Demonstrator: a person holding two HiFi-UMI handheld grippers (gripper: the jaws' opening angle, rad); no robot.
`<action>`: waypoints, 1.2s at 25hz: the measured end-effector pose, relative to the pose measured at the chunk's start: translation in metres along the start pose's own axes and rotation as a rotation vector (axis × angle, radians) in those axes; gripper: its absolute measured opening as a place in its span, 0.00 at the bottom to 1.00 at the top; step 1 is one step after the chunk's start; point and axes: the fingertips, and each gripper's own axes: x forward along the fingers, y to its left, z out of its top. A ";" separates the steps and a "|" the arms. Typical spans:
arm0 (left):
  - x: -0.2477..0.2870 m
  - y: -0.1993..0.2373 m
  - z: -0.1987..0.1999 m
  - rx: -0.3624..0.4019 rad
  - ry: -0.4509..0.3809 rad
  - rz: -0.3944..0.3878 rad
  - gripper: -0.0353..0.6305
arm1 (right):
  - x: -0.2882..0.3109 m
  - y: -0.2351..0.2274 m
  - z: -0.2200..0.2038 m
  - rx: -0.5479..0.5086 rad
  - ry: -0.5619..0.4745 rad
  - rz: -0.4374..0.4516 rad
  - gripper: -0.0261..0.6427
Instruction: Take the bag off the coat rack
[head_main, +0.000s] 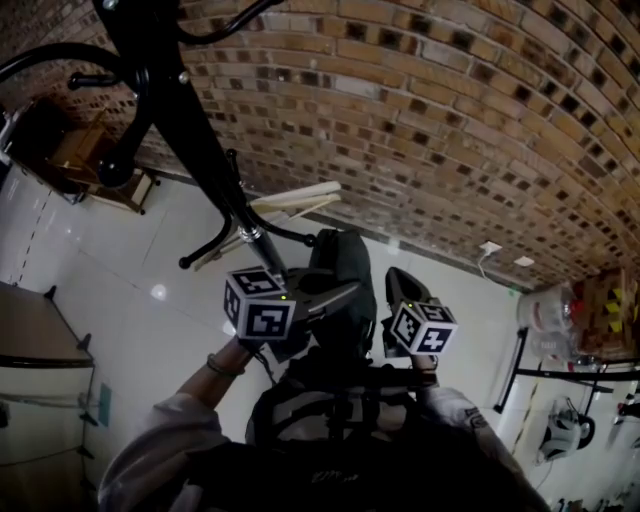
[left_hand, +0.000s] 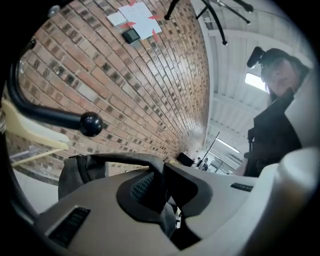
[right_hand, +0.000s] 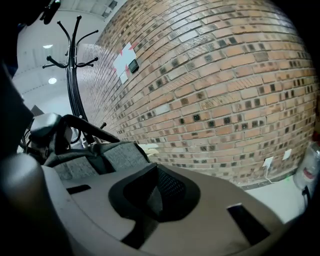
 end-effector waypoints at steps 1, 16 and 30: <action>0.002 0.004 -0.003 -0.014 -0.012 0.016 0.11 | -0.002 -0.001 0.000 -0.002 0.003 0.004 0.05; -0.012 0.037 -0.061 -0.132 -0.121 0.355 0.11 | -0.009 0.042 0.008 -0.119 0.069 0.242 0.05; -0.044 0.026 -0.105 -0.217 -0.232 0.544 0.11 | -0.009 0.126 -0.001 -0.265 0.119 0.485 0.05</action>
